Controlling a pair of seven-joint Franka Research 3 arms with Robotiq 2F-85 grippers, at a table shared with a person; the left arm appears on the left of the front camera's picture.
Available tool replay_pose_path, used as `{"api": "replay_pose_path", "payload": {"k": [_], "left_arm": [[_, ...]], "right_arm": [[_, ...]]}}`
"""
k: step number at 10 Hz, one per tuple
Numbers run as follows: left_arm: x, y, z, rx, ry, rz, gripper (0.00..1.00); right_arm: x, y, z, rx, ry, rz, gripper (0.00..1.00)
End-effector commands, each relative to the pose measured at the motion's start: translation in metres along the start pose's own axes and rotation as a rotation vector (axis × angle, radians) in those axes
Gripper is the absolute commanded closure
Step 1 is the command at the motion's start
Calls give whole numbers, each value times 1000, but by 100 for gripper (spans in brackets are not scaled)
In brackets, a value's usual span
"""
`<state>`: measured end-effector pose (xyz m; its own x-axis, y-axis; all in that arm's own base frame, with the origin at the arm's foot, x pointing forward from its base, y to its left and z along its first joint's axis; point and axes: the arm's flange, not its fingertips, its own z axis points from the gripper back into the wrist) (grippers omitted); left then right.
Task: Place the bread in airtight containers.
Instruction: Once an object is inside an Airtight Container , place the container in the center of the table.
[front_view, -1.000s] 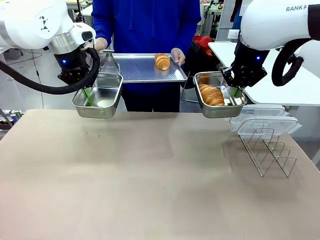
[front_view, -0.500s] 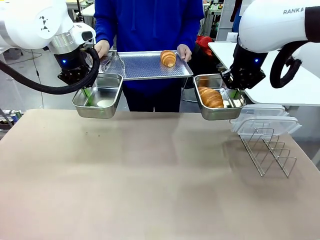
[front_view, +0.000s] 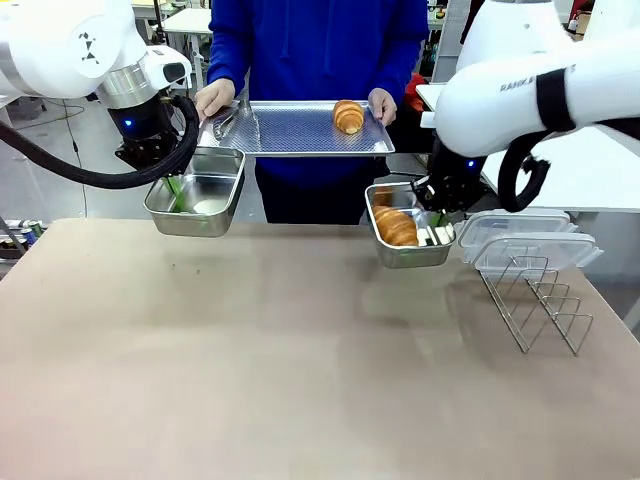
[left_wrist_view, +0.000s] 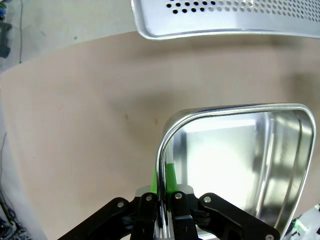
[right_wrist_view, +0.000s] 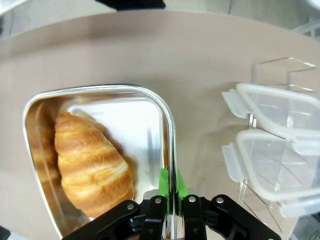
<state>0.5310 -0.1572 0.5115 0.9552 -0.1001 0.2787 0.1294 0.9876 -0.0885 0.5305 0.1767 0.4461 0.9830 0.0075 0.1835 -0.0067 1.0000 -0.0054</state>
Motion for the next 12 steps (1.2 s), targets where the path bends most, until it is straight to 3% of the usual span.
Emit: {"api": "replay_pose_path", "payload": {"k": [1, 8, 12], "left_arm": [[1, 2, 5, 1, -12, -5, 100], [1, 2, 5, 1, -12, -5, 100], [1, 2, 5, 1, -12, -5, 100]], "right_arm": [[5, 14, -21, 18, -23, -24, 96], [3, 25, -100, -20, -28, -54, 96], [5, 21, -117, -7, -5, -66, 96]]}}
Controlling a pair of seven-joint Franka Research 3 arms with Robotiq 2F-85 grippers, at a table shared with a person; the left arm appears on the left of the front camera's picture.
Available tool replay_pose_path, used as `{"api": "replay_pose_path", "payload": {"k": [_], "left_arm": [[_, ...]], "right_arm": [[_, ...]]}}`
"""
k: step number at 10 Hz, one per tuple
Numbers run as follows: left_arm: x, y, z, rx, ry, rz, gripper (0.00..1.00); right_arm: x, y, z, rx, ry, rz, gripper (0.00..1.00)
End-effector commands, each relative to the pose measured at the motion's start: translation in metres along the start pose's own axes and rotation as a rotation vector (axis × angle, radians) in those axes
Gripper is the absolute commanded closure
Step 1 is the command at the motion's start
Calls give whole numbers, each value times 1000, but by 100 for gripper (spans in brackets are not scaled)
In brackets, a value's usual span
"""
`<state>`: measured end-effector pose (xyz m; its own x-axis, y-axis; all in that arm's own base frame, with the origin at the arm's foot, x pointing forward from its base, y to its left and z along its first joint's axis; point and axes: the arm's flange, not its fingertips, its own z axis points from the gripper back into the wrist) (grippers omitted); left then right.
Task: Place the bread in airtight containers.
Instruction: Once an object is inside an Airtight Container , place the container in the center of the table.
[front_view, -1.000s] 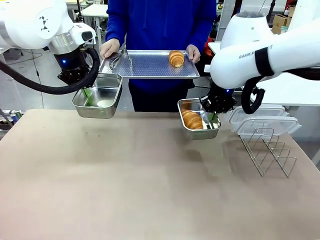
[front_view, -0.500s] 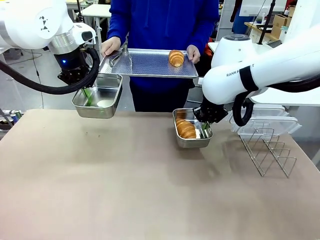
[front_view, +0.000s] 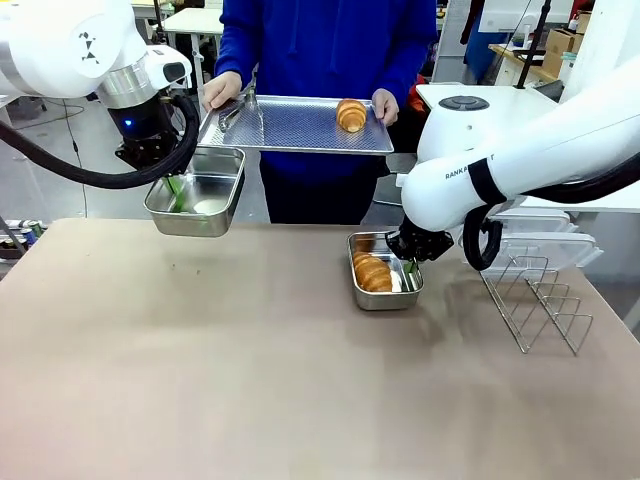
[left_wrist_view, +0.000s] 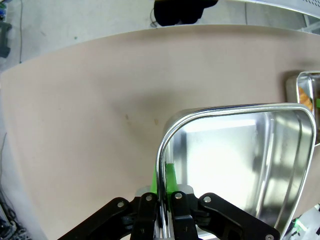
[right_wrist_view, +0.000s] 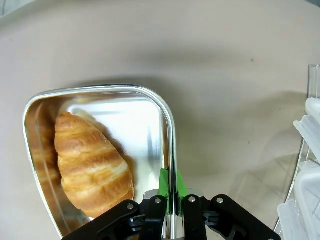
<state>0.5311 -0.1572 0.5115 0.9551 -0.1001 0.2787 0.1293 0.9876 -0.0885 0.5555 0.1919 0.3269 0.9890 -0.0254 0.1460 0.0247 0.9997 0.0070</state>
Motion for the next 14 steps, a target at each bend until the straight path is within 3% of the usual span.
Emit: {"api": "replay_pose_path", "payload": {"k": [1, 4, 5, 6, 7, 8, 10, 11, 12, 14], "left_arm": [[1, 2, 5, 1, -12, -5, 100], [1, 2, 5, 1, -12, -5, 100], [1, 2, 5, 1, -12, -5, 100], [1, 2, 5, 1, -12, -5, 100], [1, 2, 5, 1, -12, -5, 100], [1, 2, 5, 1, -12, -5, 100], [1, 2, 5, 1, -12, -5, 100], [1, 2, 5, 1, -12, -5, 100], [1, 2, 5, 1, -12, -5, 100], [1, 2, 5, 1, -12, -5, 100]], "right_arm": [[2, 4, 0, -11, -32, -37, 96], [3, 2, -2, -16, -12, -49, 96], [3, 1, -2, -21, -6, -50, 61], [4, 0, -2, -36, -7, -51, 39], [3, 0, 1, -40, -6, -51, 5], [3, -2, 9, -34, -10, -55, 0], [0, -10, 50, -20, -46, -62, 0], [-4, -14, 73, -22, -65, -58, 5], [-9, -17, 93, -31, -83, -44, 0], [-26, -30, 141, -7, -159, 50, 0]]}}
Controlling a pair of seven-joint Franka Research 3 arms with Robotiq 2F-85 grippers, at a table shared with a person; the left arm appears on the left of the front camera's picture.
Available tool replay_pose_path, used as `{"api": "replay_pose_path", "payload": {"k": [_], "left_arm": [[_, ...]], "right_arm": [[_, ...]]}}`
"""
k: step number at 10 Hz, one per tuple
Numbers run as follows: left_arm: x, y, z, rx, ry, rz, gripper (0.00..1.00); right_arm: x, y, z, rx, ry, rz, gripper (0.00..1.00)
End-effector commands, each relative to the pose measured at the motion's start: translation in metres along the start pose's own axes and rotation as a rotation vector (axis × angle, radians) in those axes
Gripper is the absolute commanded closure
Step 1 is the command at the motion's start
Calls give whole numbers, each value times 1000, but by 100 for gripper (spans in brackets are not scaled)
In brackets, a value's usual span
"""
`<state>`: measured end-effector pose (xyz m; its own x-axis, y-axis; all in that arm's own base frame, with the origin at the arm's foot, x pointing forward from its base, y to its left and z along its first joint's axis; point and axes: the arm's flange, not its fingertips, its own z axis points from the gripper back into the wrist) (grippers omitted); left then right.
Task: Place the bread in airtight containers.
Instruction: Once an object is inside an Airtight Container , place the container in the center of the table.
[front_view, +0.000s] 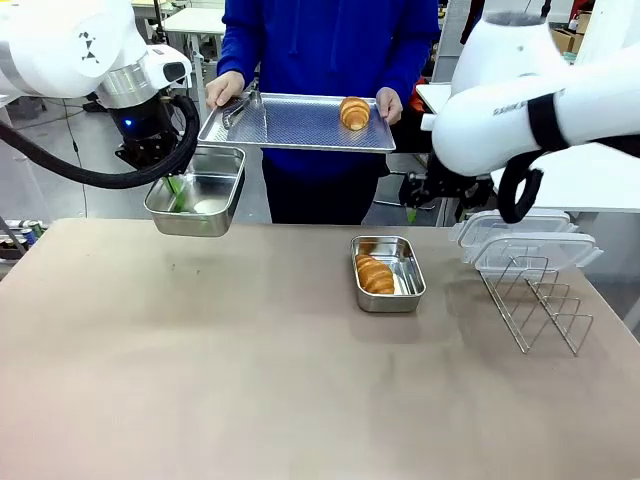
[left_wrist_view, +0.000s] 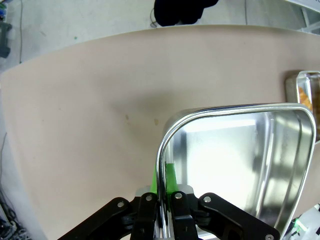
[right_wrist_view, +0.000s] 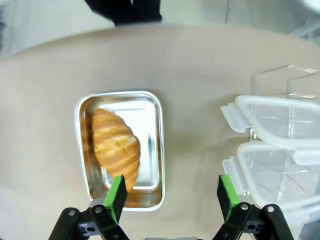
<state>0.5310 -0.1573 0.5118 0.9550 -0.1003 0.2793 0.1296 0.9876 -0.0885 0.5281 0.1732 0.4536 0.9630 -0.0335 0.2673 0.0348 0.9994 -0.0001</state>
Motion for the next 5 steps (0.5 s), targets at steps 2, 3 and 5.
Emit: {"api": "replay_pose_path", "payload": {"k": [2, 3, 5], "left_arm": [[1, 2, 5, 1, -11, -4, 100], [1, 2, 5, 1, -11, -4, 100], [1, 2, 5, 1, -11, -4, 100]], "right_arm": [[-24, -55, 65, 95, -99, 219, 0], [-26, -85, 83, 154, -109, 314, 0], [-34, -144, 108, 322, -162, 557, 0]]}}
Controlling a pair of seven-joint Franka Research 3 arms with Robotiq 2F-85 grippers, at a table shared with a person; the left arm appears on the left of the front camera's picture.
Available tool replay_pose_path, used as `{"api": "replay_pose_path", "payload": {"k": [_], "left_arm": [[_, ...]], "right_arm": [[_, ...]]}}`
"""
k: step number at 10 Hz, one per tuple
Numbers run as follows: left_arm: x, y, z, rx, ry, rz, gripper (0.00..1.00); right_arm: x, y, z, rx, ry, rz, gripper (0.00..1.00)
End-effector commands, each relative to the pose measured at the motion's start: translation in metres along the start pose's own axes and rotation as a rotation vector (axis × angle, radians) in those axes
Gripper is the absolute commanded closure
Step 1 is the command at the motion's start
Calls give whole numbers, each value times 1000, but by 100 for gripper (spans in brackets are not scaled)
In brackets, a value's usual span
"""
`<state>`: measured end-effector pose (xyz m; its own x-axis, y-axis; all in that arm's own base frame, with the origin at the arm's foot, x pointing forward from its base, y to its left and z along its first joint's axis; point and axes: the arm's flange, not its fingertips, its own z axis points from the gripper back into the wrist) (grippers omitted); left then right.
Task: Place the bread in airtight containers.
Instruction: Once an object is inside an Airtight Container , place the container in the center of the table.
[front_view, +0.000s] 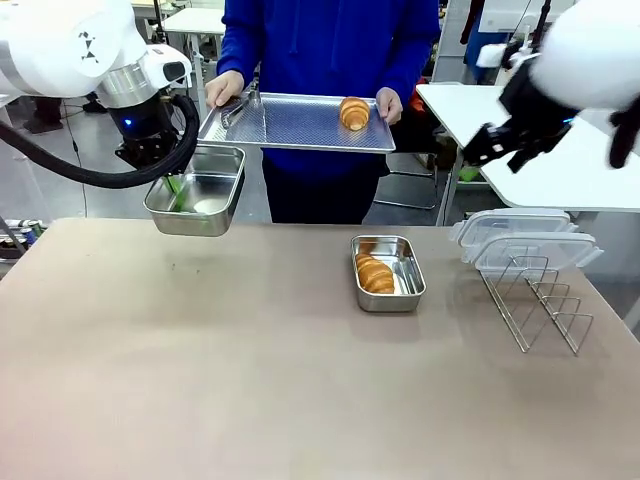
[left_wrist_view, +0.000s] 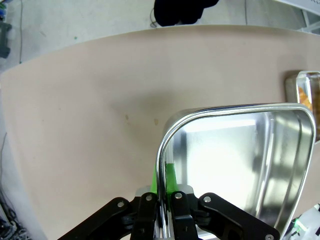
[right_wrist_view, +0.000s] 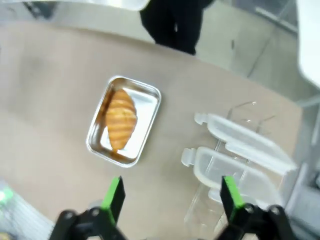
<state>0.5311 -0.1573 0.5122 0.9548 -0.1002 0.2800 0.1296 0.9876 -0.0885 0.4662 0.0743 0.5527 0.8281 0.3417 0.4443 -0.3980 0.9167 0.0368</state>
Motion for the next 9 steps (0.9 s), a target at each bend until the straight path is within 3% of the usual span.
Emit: {"api": "replay_pose_path", "payload": {"k": [1, 4, 9], "left_arm": [[1, 2, 5, 1, -10, -4, 100], [1, 2, 5, 1, -10, -4, 100], [1, 2, 5, 1, -10, -4, 100]], "right_arm": [[-31, -55, 18, 187, -25, 201, 0], [-50, -86, 32, 280, -49, 282, 0], [-56, -81, 34, 246, -67, 263, 0]]}}
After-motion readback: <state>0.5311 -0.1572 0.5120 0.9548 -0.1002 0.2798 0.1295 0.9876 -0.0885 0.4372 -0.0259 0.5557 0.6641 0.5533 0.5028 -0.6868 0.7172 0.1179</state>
